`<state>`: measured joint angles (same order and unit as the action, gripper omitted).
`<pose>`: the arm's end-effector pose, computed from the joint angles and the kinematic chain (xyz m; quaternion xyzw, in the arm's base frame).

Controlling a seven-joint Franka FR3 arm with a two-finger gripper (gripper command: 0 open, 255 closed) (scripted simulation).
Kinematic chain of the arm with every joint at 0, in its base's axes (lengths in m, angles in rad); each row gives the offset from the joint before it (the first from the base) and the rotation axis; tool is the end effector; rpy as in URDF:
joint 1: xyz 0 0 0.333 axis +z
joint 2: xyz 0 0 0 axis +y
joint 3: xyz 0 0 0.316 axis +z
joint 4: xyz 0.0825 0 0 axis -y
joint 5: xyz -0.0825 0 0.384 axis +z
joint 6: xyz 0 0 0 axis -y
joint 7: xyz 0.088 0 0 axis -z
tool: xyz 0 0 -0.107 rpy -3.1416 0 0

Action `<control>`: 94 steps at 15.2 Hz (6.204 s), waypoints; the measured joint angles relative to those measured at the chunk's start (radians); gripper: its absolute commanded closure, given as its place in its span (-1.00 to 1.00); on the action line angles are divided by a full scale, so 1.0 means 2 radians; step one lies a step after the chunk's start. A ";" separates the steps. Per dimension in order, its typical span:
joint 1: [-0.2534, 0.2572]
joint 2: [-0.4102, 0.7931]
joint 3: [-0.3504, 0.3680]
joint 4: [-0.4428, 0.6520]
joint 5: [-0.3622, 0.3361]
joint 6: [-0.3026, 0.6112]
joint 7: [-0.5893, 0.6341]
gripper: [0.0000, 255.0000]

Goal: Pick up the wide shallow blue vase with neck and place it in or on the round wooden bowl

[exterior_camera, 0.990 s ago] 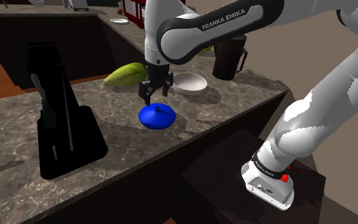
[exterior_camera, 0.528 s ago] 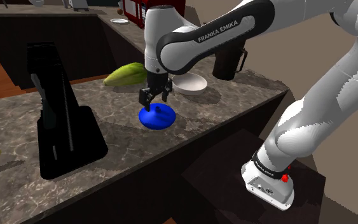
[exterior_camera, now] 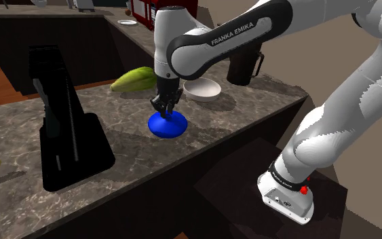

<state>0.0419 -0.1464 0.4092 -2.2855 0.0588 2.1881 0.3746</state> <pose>0.4459 0.2213 0.4118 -0.9996 -0.0203 -0.0193 0.0032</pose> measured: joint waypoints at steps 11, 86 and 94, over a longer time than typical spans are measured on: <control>0.000 -0.009 -0.002 0.012 0.003 -0.020 -0.003 1.00; -0.109 0.011 -0.184 0.088 -0.020 -0.083 -0.280 -1.00; -0.109 -0.002 -0.184 0.124 -0.019 -0.131 -0.278 -1.00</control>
<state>-0.1759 -0.1502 0.0409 -2.0380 0.0198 1.9265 -0.1824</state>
